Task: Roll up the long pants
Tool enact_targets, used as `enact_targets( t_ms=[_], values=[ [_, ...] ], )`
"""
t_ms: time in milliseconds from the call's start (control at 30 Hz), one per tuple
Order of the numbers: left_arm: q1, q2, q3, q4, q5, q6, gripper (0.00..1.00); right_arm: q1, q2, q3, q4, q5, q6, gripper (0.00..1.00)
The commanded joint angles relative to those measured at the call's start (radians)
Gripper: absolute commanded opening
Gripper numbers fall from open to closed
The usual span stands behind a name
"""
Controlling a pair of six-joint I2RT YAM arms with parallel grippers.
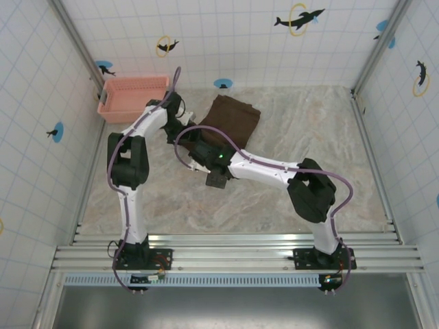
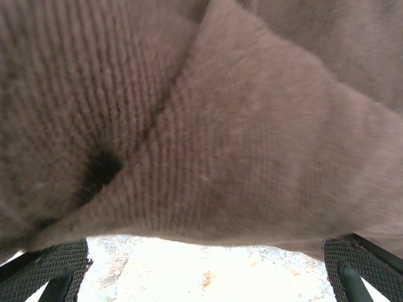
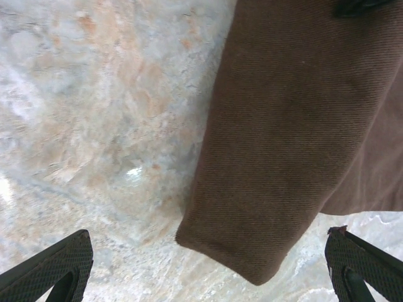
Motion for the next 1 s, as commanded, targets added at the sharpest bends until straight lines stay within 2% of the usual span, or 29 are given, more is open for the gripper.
enact_targets(
  t_ms=[0,267,533,733,867,967],
  values=[
    [0.000,0.031,0.017,0.014,0.019,-0.029,0.98,0.000,0.080,0.003,0.059,0.044,0.009,0.98],
    [0.000,0.049,0.048,-0.034,0.034,0.008,0.97,-0.005,0.190,-0.012,0.209,0.162,0.001,0.99],
    [0.003,0.068,0.095,-0.112,0.041,0.039,0.98,-0.053,0.286,-0.044,0.381,0.275,-0.041,0.98],
    [0.013,0.049,0.059,-0.114,0.072,0.027,0.97,-0.116,0.352,0.011,0.316,0.204,-0.027,0.70],
    [0.014,0.038,0.054,-0.116,0.087,0.022,0.97,-0.151,0.339,0.029,0.255,0.087,-0.018,0.49],
    [0.016,0.042,0.065,-0.123,0.101,0.014,0.98,-0.168,0.306,0.027,0.212,-0.019,-0.025,0.39]
  ],
)
